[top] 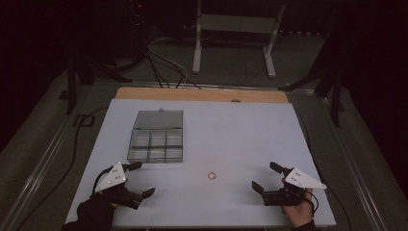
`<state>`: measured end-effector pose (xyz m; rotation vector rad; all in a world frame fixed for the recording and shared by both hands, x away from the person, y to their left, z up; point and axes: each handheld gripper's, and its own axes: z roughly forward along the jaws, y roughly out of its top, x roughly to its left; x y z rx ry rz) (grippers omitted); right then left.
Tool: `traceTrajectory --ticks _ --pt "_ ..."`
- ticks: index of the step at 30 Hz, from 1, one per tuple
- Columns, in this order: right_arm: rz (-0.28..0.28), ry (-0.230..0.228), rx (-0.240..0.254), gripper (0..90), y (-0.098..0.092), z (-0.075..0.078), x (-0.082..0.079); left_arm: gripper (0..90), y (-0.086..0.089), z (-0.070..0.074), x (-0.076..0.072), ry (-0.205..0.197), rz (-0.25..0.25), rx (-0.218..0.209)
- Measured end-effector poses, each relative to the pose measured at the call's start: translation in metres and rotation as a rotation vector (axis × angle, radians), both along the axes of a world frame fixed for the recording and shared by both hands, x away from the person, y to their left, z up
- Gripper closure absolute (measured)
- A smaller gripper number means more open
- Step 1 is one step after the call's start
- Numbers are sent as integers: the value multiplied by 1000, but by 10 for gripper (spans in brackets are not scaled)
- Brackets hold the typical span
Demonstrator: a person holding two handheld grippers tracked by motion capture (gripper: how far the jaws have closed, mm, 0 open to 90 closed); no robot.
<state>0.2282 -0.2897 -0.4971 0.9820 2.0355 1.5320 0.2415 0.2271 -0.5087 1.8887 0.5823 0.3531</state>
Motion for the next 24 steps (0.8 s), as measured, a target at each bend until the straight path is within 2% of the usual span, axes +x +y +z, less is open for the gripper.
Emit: traceTrajectory --ticks 7,10,18,24 --pt "6 5 -13 0 1 -1 0 8 0 1 -1 -5 5 -2" --pt "3 24 -39 0 2 -3 2 8 0 1 0 -8 5 -7" --pt "2 41 -38 0 2 -3 3 8 0 1 -1 -7 7 -8" --pt "-5 17 -51 0 3 -1 1 8 0 1 -1 -5 7 -5"
